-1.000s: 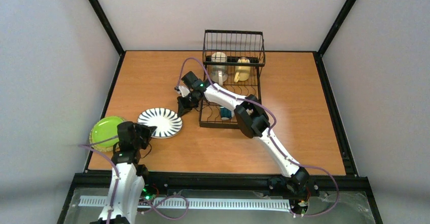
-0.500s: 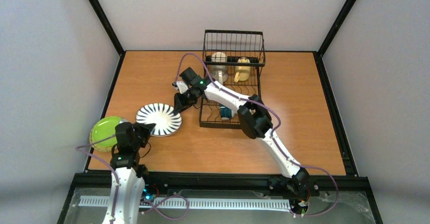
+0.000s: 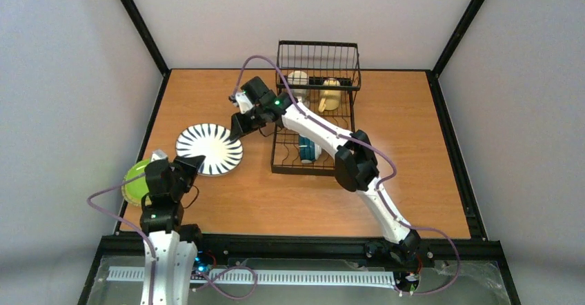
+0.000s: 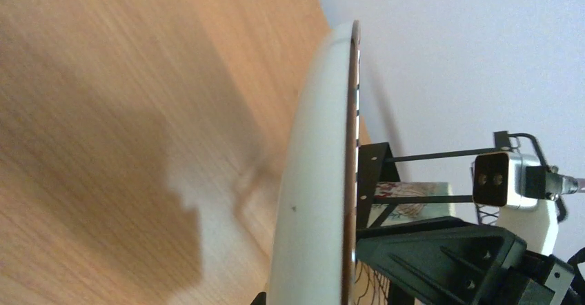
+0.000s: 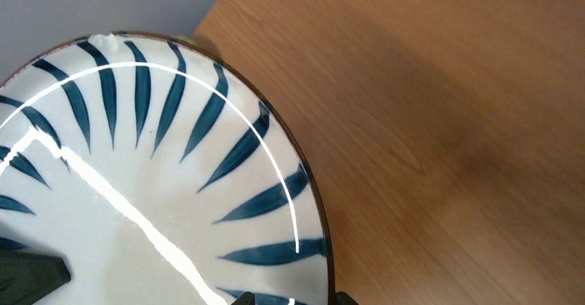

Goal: Load the mixed dishes into the dish rack
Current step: Pass from the right arm to the left, then pass from the left arm to the right

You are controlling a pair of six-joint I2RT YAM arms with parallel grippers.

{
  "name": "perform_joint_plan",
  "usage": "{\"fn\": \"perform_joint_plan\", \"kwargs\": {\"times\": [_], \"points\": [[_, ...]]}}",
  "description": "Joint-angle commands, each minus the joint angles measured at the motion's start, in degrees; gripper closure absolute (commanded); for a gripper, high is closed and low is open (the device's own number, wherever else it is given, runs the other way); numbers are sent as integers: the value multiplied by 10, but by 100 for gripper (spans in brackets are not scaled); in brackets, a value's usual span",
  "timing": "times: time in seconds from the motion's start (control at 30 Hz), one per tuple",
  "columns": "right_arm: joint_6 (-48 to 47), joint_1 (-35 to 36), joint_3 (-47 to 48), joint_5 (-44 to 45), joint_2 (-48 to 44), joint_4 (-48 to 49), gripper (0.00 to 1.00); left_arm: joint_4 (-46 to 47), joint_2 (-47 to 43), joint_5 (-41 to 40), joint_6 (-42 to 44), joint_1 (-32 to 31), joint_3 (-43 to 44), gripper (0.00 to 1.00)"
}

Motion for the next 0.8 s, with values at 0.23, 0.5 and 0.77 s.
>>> {"fn": "perform_joint_plan", "kwargs": {"times": [0.23,0.5,0.77], "points": [[-47,6,112,82,-88,-4,30,39,17,31,53,0,162,100],[-85,6,89,151,-150,5,30,52,48,31,79,0,245,100],[-85,-24,17,179,-232,55,29,146,107,40,80,0,324,100]]}}
